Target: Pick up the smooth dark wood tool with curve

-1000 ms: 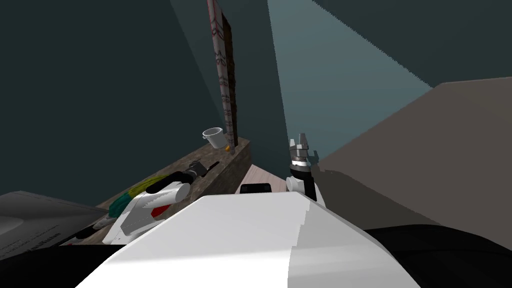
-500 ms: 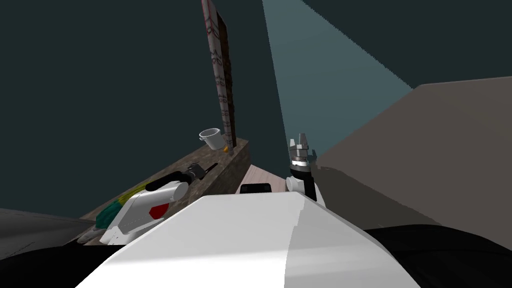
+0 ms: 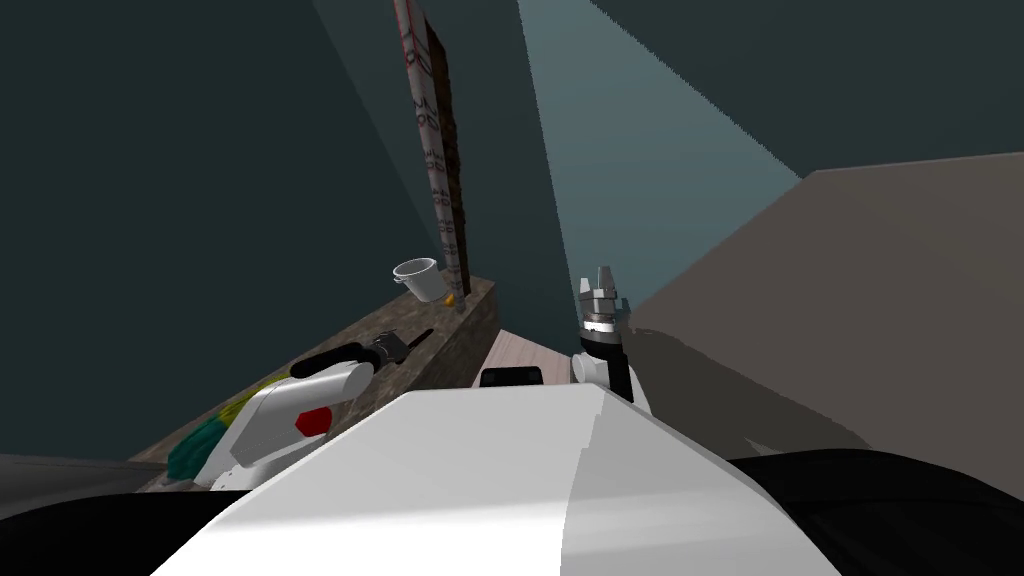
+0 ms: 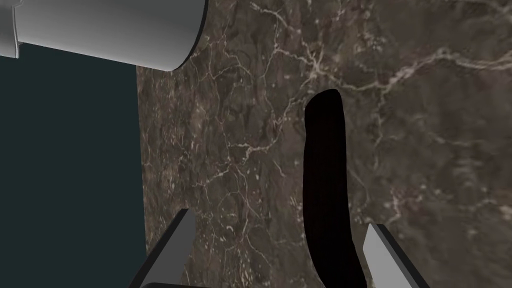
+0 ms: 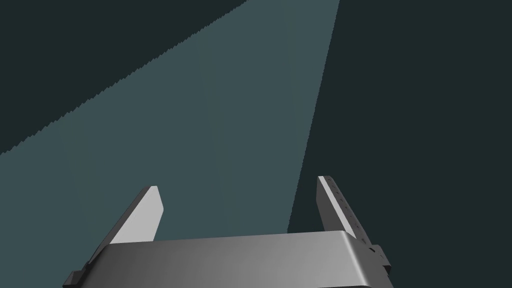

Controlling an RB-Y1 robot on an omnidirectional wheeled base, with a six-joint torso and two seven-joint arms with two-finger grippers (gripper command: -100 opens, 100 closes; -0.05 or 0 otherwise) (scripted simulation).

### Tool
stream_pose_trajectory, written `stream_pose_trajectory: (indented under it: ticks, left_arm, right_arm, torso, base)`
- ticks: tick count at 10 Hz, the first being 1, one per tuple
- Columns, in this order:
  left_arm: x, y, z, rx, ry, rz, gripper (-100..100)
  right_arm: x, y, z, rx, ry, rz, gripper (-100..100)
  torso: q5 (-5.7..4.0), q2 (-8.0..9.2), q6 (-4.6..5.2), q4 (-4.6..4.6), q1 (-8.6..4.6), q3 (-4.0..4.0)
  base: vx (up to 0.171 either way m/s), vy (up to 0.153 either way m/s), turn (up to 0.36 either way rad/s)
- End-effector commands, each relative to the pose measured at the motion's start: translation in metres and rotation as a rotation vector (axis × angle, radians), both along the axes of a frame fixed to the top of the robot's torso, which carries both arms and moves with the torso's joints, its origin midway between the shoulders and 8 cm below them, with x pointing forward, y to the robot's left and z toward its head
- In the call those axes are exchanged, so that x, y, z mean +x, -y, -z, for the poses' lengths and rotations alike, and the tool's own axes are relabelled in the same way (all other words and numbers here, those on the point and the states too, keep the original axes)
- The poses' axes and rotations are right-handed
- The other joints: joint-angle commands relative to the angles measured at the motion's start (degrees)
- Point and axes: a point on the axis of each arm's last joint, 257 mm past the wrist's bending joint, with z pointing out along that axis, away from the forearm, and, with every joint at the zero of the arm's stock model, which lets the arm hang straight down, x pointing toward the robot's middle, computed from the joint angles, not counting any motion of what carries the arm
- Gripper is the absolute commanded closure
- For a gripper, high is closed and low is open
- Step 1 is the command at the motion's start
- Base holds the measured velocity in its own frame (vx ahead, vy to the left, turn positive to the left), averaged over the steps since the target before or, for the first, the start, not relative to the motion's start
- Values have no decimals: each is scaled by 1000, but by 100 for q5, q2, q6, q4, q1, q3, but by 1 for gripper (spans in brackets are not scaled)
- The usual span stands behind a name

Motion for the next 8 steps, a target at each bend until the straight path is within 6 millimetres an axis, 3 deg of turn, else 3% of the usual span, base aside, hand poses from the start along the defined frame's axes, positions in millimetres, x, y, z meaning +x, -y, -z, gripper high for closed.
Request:
stream_pose_trajectory:
  ticks: [1, 8]
  left_arm:
    - [-7, -6, 4, -33, -26, -42, -100]
    - [-37, -15, 23, -139, -141, -174, -100]
  right_arm:
    - [0, 0, 0, 0, 0, 0, 0]
    - [0, 0, 0, 0, 0, 0, 0]
  torso:
    - [0, 0, 0, 0, 0, 0]
    - [1, -3, 0, -1, 4, -2]
  base:
    - [2, 21, -180]
    - [5, 29, -109]
